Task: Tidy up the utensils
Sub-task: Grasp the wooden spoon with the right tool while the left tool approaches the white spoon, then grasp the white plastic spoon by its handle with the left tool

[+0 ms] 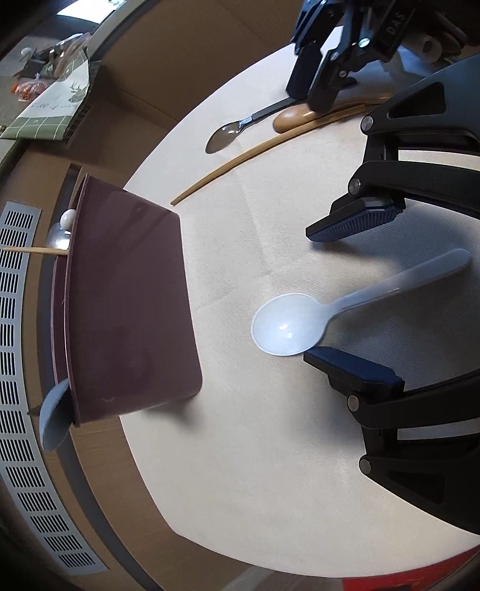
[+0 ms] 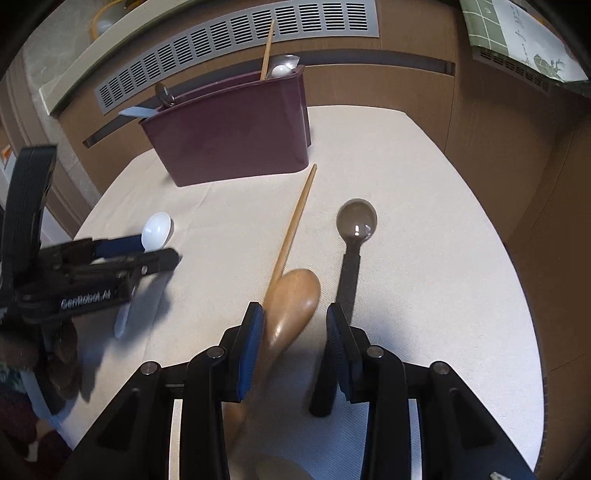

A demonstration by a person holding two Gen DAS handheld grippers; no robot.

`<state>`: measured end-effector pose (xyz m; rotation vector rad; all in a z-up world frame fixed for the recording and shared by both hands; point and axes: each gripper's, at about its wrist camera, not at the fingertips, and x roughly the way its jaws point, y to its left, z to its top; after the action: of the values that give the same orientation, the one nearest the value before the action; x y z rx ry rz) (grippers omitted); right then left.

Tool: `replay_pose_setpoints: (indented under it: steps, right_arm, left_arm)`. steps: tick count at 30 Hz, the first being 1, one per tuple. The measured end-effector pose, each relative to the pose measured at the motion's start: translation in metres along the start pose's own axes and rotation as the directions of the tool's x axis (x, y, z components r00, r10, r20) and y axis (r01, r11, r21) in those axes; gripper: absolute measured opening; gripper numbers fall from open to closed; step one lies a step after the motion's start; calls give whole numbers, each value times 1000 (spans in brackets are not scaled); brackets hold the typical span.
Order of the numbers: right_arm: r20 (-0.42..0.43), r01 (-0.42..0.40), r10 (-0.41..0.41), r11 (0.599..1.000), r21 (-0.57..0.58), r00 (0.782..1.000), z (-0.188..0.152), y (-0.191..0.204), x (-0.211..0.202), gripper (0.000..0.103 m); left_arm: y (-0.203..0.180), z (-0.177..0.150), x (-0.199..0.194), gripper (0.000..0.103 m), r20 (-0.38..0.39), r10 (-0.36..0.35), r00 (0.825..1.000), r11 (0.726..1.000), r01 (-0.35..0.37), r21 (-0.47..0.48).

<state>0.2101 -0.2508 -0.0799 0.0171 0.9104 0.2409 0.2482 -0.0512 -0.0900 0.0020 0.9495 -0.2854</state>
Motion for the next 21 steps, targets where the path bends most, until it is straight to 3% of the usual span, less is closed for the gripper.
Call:
replay_pose_setpoints:
  steps: [3,14,21]
  right_arm:
    - [-33,0,0,1000,9,999,2,5,9,35]
    - [20,35,-34,998,-51,999,8,12,11,29]
    - [68,80,-76,995,-54,995,11,2,0,29]
  left_arm:
    - [10,-8,-6,59,-4,-3,1000,1000,3,-13]
    - [23,-3,-6,59,-9,-22,1000,992,21,-126]
    - [11,17,10,59,-10,55,998,986,-56,-155]
